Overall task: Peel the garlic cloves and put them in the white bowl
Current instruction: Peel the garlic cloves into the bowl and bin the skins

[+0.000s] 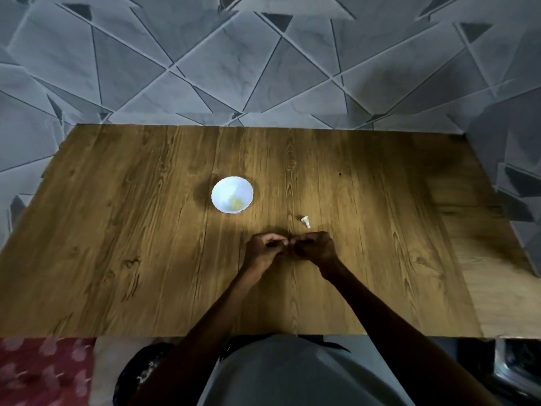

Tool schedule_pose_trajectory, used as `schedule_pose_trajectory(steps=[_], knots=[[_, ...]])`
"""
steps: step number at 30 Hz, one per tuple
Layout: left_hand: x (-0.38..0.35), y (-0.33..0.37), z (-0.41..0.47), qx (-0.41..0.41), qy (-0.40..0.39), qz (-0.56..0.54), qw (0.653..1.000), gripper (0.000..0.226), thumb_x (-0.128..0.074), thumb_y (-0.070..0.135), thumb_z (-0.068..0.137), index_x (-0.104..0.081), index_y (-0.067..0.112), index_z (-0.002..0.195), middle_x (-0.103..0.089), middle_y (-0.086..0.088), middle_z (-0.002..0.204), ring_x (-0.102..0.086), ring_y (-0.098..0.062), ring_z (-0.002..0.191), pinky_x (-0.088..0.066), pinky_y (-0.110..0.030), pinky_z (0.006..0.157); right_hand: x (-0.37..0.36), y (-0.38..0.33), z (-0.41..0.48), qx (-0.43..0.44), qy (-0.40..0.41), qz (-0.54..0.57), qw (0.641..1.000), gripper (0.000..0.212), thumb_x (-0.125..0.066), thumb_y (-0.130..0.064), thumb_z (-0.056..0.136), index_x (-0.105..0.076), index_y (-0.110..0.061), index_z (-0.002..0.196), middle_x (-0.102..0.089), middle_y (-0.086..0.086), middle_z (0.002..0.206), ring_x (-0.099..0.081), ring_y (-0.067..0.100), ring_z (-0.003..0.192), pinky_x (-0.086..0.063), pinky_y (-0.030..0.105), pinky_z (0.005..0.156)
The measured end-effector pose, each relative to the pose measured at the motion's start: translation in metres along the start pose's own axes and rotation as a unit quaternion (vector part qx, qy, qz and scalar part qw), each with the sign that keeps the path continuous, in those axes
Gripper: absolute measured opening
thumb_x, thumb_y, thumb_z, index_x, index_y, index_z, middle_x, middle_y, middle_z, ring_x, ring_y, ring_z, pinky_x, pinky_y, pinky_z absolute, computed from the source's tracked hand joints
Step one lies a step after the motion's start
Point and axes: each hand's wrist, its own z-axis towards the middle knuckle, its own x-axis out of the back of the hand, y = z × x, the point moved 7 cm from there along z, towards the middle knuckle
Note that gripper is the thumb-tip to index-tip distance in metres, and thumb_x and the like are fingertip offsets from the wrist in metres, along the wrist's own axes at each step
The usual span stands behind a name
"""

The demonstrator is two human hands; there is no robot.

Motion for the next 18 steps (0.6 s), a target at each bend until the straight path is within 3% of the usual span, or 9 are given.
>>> schedule_pose_trajectory(steps=[6,11,18], knots=[[0.008,-0.005,0.008,0.031,-0.008,-0.047,0.998,0.012,-0.075,0.018,0.083,-0.077,0.014,0.094,-0.076,0.000,0.090,-0.068,-0.009,0.085,-0.053,-0.025,0.082,-0.011,-0.013,-0.003,-0.034,-0.006,0.037,0.999,0.010,-0.066,-0.003,0.090,-0.072,0.003,0.095,-0.074,0.020,0.095,-0.073,0.033,0.090,-0.060,0.044,0.079],[0.016,-0.002,0.013,0.033,-0.046,-0.095,0.994,0.017,-0.074,0.010,0.083,-0.075,0.006,0.100,-0.074,-0.004,0.090,-0.065,-0.007,0.080,-0.049,-0.014,0.070,-0.016,-0.023,-0.005,-0.028,-0.026,0.080,0.996,0.017,-0.065,-0.003,0.089,-0.070,0.010,0.100,-0.072,0.026,0.099,-0.072,0.036,0.092,-0.060,0.046,0.081],[0.023,-0.001,0.017,0.049,-0.077,-0.076,0.993,0.023,-0.074,0.017,0.086,-0.072,0.004,0.105,-0.071,-0.005,0.087,-0.063,0.000,0.067,-0.047,-0.011,0.059,-0.022,-0.027,0.000,-0.063,0.035,0.040,0.997,0.006,-0.071,-0.004,0.086,-0.075,-0.001,0.089,-0.076,0.013,0.088,-0.074,0.027,0.084,-0.062,0.037,0.072]])
